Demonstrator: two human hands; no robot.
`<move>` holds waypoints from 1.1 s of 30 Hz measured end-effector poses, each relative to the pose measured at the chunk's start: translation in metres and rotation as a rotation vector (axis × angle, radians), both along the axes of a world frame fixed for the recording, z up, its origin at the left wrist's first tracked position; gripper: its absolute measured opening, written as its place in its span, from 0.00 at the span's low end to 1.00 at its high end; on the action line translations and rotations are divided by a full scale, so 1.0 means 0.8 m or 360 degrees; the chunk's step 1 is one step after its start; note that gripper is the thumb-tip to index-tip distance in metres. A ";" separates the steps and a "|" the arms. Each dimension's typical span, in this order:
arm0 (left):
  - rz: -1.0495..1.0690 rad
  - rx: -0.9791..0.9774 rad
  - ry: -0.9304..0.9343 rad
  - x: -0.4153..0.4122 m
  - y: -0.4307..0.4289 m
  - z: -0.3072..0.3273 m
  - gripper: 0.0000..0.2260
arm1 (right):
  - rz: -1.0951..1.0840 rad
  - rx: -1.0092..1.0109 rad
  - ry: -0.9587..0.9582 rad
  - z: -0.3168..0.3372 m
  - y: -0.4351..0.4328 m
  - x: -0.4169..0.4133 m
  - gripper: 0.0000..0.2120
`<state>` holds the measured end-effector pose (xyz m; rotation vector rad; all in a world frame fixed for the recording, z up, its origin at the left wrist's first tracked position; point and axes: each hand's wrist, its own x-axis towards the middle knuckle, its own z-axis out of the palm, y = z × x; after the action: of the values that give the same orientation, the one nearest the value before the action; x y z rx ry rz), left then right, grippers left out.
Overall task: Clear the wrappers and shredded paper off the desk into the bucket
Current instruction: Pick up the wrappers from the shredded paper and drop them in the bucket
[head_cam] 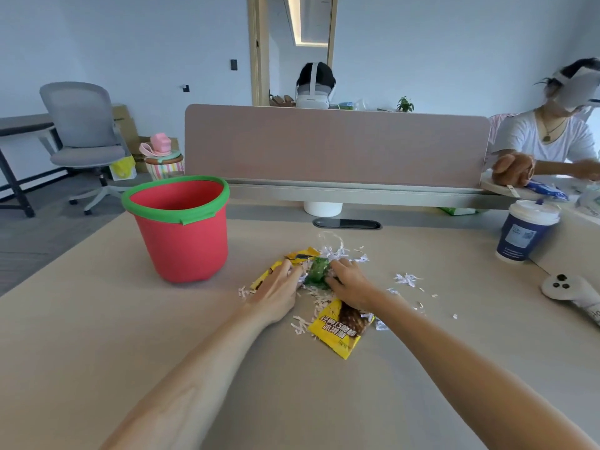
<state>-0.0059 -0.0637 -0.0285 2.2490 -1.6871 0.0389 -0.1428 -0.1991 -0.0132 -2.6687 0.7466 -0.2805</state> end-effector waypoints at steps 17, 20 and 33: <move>0.0230 -0.0674 0.0117 0.043 0.042 0.238 0.12 | 0.0127 0.0296 -0.0854 0.203 0.041 0.088 0.06; 0.0446 -0.0779 0.0082 0.088 0.063 0.273 0.11 | 0.0252 0.0394 -0.0847 0.234 0.068 0.141 0.09; 0.0766 -0.0117 0.0414 0.222 0.119 0.241 0.11 | 0.0392 0.0410 -0.0328 0.223 0.141 0.295 0.10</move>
<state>0.1714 0.0316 0.1647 2.4267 -0.9762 -0.0755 0.0928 -0.0866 0.1649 -2.4091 0.3588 -0.3608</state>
